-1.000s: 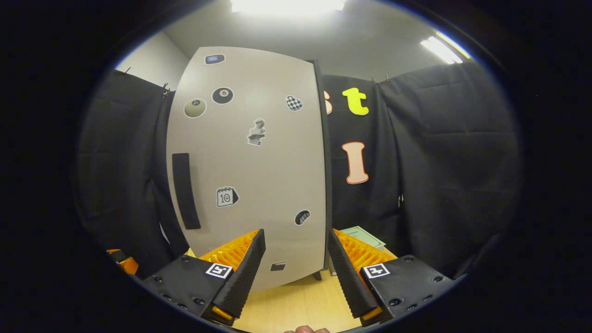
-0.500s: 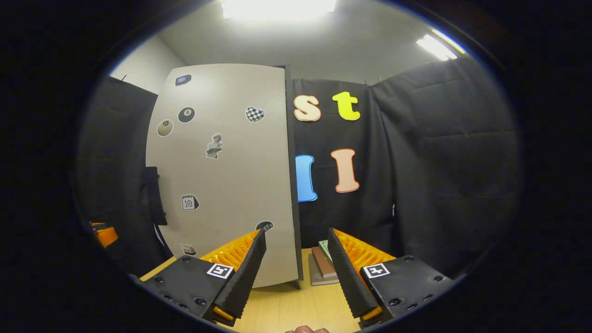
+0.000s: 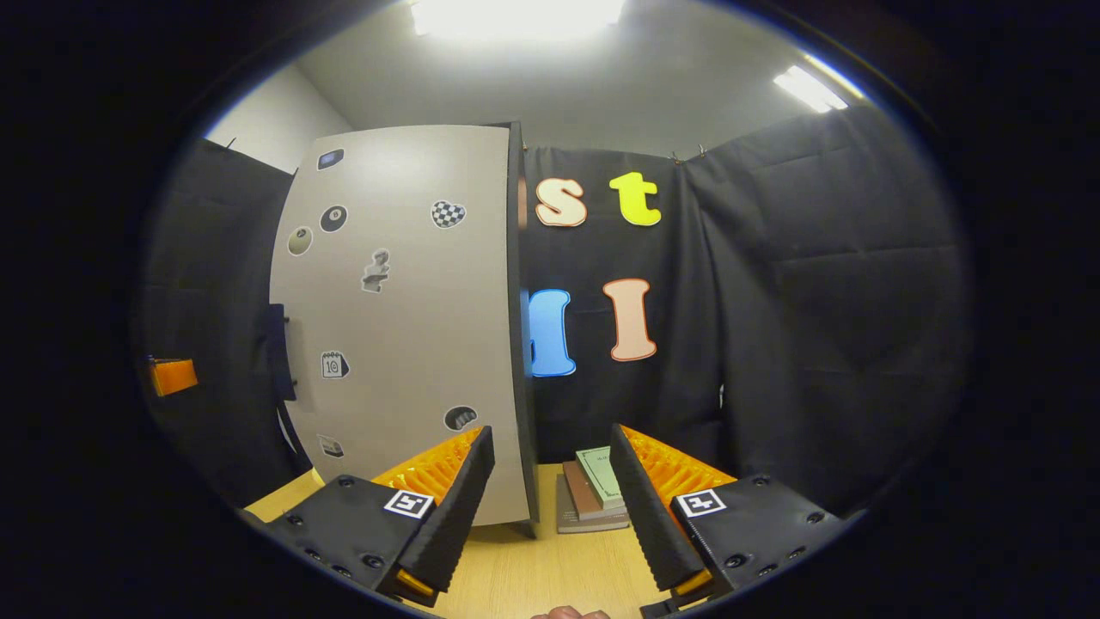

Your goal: Open the cabinet door with the right hand, grasp the bottle in the cabinet with the left hand and place it on the coaster, then close the cabinet door with the right hand.

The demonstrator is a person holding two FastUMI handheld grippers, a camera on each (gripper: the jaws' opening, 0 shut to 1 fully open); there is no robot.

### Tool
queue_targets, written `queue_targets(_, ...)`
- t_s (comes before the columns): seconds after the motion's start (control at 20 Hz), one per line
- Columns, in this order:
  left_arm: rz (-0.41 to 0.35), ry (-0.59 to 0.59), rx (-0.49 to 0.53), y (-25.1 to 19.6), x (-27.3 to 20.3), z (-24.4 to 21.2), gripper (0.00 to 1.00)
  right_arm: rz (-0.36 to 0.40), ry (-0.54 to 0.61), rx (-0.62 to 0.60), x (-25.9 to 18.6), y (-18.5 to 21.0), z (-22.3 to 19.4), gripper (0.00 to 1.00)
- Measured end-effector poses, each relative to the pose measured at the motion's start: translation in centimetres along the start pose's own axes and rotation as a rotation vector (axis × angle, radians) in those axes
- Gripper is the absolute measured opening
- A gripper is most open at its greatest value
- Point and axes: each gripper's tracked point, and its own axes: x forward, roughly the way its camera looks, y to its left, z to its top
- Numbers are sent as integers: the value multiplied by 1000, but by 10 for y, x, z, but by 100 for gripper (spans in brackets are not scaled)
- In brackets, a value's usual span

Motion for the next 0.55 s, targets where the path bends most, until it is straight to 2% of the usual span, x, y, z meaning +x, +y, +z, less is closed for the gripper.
queue_targets(0.1, 13, 0, -13, 6, 0, -4, 87, -6, 15, 16, 1, 0, -6, 87)
queue_targets(0.15, 19, 6, -23, 9, 0, -7, 87, 1, 25, 29, 1, 3, -9, 83)
queue_targets(0.25, 38, 10, -28, 15, 0, -13, 87, 11, 36, 46, 3, 8, -11, 87)
queue_targets(0.3, 42, 7, -22, 16, 0, -14, 86, 10, 36, 45, 3, 9, -10, 84)
queue_targets(0.45, 52, 7, 10, 21, 0, -17, 87, 14, 23, 28, 4, 16, -4, 88)
queue_targets(0.55, 39, 14, -13, 19, 2, -21, 87, 16, 10, 10, 2, 19, -2, 85)
